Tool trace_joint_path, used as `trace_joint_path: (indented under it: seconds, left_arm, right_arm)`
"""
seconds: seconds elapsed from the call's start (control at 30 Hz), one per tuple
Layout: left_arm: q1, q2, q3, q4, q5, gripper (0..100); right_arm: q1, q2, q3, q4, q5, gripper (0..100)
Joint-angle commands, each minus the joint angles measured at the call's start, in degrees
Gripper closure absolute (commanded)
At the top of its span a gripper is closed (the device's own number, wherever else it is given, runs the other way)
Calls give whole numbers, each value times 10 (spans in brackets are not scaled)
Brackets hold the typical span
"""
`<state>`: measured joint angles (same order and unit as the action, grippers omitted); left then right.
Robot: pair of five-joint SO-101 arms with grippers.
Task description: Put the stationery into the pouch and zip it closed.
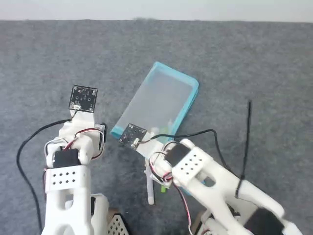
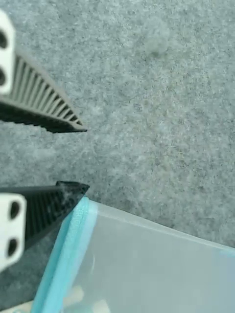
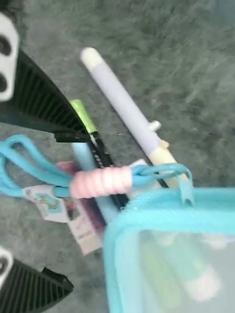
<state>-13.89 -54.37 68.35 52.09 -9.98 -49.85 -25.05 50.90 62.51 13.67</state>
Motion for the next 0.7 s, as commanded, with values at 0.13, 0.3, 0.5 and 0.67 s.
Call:
trace_joint_path:
  seconds: [0.13,0.3,0.5,0.67]
  left_arm:
    - [-1,4,-39,-18,7,840]
    - [-1,4,-38,-19,7,840]
    - [1,4,-36,-20,7,840]
    - [1,4,-38,-18,7,837]
  right_arm:
    - [1,71,-33,-91,-34,612]
    - [32,104,-45,-96,-34,710]
    - [85,126,-66,-95,-35,939]
    - [136,102,-104,-29,-34,991]
